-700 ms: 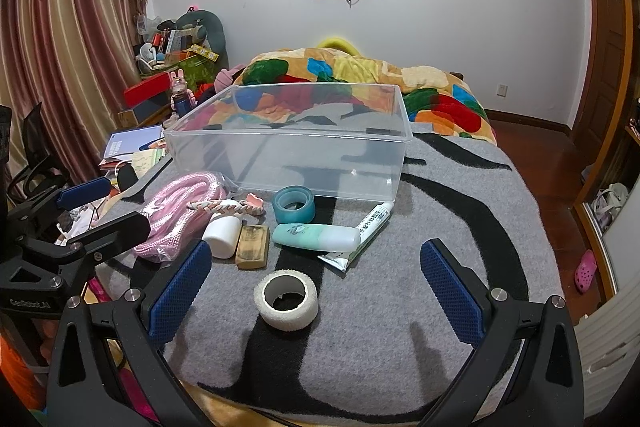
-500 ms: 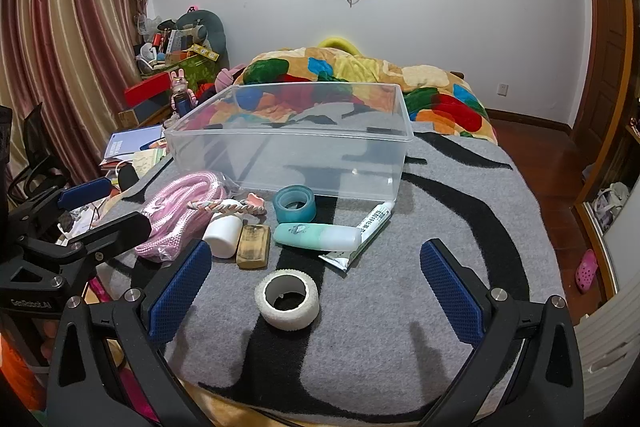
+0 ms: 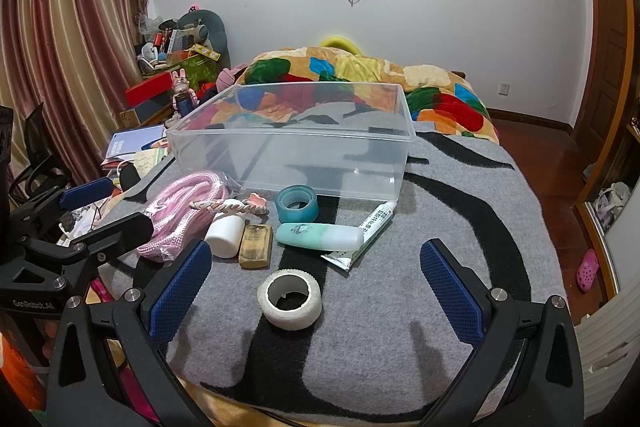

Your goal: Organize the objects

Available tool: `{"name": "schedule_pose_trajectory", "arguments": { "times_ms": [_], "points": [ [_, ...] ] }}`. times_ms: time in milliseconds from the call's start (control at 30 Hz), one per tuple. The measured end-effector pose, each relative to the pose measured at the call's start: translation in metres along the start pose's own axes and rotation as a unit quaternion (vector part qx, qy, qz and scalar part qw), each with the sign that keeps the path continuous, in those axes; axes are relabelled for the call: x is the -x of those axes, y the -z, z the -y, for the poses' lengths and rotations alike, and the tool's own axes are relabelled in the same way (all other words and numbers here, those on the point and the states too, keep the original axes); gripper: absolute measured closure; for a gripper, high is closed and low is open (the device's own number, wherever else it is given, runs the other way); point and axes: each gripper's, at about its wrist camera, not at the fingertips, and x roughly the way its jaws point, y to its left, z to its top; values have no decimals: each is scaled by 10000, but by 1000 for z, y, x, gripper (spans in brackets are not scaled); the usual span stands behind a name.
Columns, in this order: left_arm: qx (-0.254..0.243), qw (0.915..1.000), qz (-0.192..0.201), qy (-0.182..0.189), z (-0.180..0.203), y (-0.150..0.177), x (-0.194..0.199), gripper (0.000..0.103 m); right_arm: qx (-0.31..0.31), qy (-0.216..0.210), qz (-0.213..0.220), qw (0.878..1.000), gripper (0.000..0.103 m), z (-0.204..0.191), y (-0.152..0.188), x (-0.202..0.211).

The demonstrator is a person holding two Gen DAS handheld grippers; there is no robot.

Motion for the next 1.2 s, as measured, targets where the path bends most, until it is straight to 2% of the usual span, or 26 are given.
{"name": "schedule_pose_trajectory", "arguments": {
  "times_ms": [1200],
  "points": [
    [13,10000,-32,-2,0,3,1,0,-16,-33,-17,10000,0,-3,-1,2]
  ]
}}
